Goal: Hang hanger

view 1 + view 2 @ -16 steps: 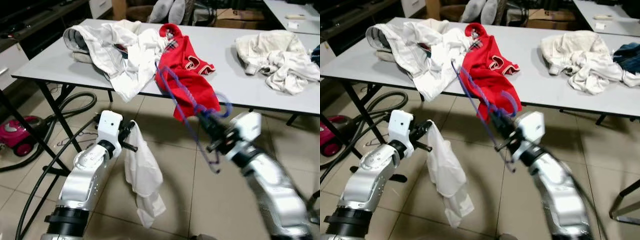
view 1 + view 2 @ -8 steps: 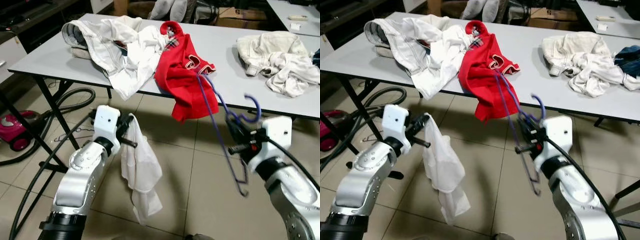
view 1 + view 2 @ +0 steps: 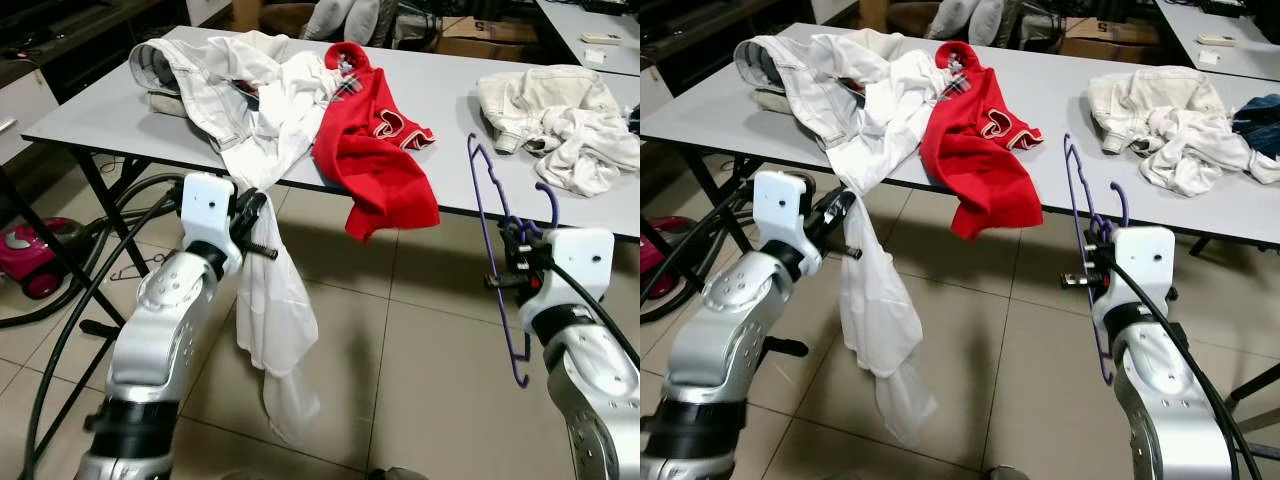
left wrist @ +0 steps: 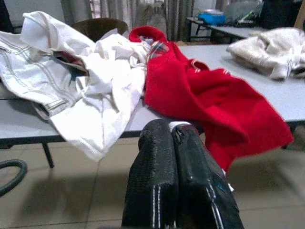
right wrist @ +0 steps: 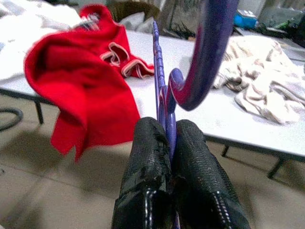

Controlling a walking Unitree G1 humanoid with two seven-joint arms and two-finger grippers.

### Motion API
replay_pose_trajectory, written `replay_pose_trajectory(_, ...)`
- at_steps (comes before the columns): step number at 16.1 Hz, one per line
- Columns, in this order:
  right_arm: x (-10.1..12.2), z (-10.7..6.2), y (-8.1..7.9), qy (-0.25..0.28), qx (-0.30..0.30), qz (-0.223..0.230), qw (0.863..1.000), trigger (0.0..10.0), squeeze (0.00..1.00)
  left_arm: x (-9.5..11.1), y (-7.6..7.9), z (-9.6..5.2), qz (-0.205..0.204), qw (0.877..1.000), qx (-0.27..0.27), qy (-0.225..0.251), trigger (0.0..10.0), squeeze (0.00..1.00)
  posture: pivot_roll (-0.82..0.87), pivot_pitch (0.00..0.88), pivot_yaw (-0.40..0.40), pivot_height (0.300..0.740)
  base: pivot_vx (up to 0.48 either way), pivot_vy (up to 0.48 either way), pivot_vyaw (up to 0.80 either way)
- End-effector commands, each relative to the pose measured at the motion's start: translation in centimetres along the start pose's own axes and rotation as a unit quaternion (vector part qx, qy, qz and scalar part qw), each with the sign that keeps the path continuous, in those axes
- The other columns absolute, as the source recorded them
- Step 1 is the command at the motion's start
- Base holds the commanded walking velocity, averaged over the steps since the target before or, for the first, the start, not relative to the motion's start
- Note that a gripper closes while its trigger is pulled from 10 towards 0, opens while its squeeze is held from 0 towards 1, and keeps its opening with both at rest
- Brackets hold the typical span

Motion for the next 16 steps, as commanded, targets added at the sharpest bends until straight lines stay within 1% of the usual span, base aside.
replay_pose_trajectory(1,0.5,0.2,-0.3,0.010,0.014,0.005,1.000,10.0,0.00,1.4,-0.2,0.3,-0.002,1.000,0.005,0.021,10.0,0.00,-0.01,0.000,0.021,0.740,0.304,0.000,0.00)
replay_pose_trajectory(2,0.3,0.3,-0.9,0.002,0.034,0.003,0.999,10.0,0.00,2.1,-0.3,0.5,-0.006,1.000,0.007,0.029,10.0,0.00,-0.01,0.000,0.016,0.740,0.304,0.000,0.00)
replay_pose_trajectory(3,0.1,0.3,-1.1,-0.002,0.036,0.009,0.999,10.0,0.00,2.2,-0.4,0.5,-0.006,1.000,0.007,0.030,10.0,0.00,-0.01,0.000,0.011,0.740,0.311,0.000,0.00)
replay_pose_trajectory(7,-0.4,0.8,-0.8,-0.006,0.036,0.018,0.999,10.0,0.00,2.3,-0.5,0.5,-0.009,0.999,0.007,0.031,10.0,0.00,0.00,0.000,0.006,0.740,0.316,0.000,0.00)
replay_pose_trajectory(10,-0.5,1.2,-0.8,-0.006,0.041,0.022,0.999,10.0,0.00,2.3,-0.2,0.8,-0.014,0.999,0.002,0.031,10.0,0.00,-0.01,0.000,0.019,0.740,0.314,0.000,0.00)
replay_pose_trajectory(13,-0.2,1.6,-1.1,0.001,0.044,0.023,0.999,10.0,0.00,2.5,-0.2,1.2,-0.016,0.999,-0.001,0.033,10.0,0.00,-0.02,0.000,0.027,0.740,0.312,0.000,0.00)
replay_pose_trajectory(15,-0.2,1.6,-1.2,0.003,0.046,0.026,0.999,10.0,0.00,2.4,-0.3,1.2,-0.019,0.999,0.000,0.032,10.0,0.00,-0.03,0.000,0.028,0.740,0.311,0.000,-0.80)
replay_pose_trajectory(16,-0.1,1.6,-1.1,0.004,0.047,0.027,0.999,10.0,0.00,2.4,-0.3,1.3,-0.019,0.999,0.000,0.033,10.0,0.00,-0.03,0.000,0.026,0.740,0.311,0.000,0.00)
Point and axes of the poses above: a point about 5 cm out from each wrist's last joint towards the gripper, its own z axis pointing out of the wrist towards the gripper, its own x axis along the axis of the wrist's last joint, y = z × x, the point moved 6 cm from there along z, pointing out of the wrist towards the gripper, and after that the axes turned 5 degrees about z, right-handed, at the moved point
